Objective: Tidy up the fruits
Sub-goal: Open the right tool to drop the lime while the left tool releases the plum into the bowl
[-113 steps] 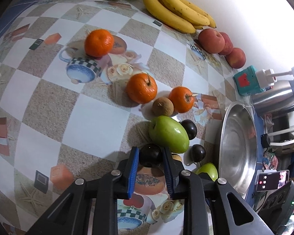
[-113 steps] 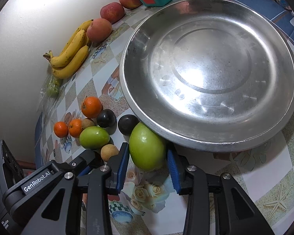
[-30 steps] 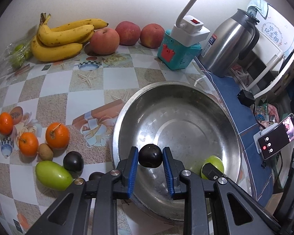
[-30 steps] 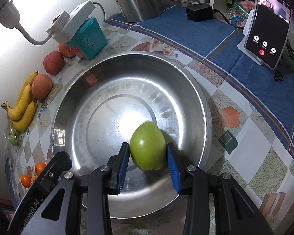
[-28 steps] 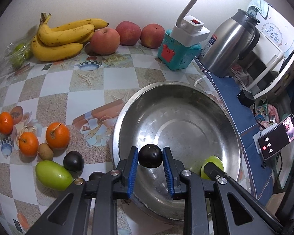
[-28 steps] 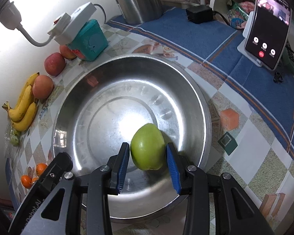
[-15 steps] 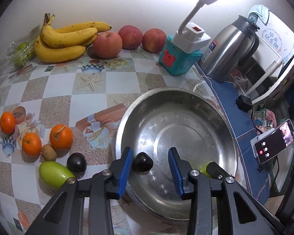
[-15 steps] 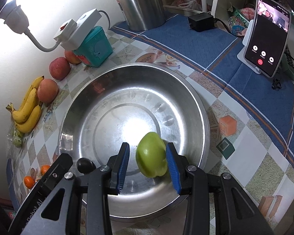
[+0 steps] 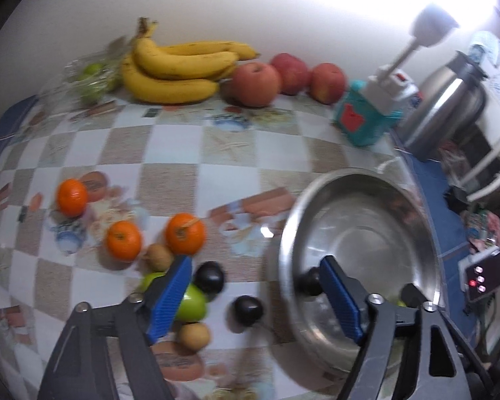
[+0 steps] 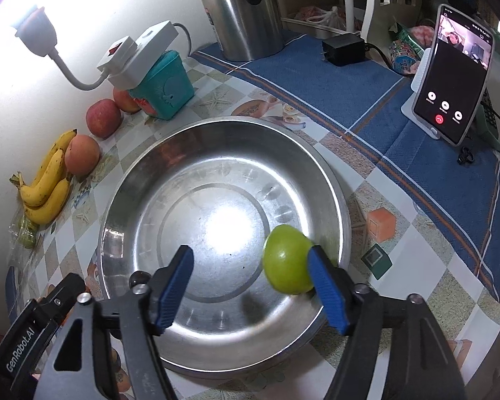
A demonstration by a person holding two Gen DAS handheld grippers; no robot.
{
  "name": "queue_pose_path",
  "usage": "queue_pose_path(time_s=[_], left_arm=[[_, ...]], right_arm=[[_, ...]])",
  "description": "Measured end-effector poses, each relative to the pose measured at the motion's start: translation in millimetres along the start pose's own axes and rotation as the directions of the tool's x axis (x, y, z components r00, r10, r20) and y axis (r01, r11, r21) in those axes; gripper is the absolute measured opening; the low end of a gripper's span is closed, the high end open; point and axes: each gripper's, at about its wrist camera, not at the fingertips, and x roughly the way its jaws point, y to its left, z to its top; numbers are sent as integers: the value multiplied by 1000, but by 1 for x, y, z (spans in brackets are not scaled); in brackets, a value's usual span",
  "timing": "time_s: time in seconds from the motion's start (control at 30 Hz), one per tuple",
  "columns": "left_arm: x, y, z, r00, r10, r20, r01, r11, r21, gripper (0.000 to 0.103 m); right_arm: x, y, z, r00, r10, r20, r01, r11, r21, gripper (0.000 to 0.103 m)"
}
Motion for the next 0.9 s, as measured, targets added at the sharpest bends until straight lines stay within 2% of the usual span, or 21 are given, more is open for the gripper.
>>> queue_pose_path(time_s=[0.2, 0.4, 0.43, 0.47, 0.5, 0.77, 0.9], left_arm=[[3, 21, -2, 988, 151, -14, -151, 988, -29, 101], [0, 34, -4, 961, 277, -6, -277, 961, -10, 103], [0, 36, -4, 957, 290, -5, -290, 957, -9, 103], [-1, 39, -4, 952, 306, -3, -306, 952, -5, 103], [-2, 42, -4, 947, 321, 0, -321, 947, -2, 103], [-12, 57, -3, 929, 371, 16, -371, 929, 6, 103], [-18, 61, -4, 929, 370, 21, -370, 929, 21, 103]], right_arm=[[0, 4, -1, 1000, 5, 1, -5, 1000, -25, 79], [-4, 11, -3, 1000, 4, 16, -3, 998, -60, 80], [-4, 12, -2, 1000, 5, 18, -4, 998, -64, 84], [-4, 13, -3, 1000, 6, 21, -4, 997, -72, 94], [-4, 14, -3, 1000, 8, 24, -6, 997, -78, 98], [-9, 25, -6, 999, -21, 45, 27, 990, -136, 98], [-12, 36, -11, 999, -16, 44, 24, 983, -184, 98]])
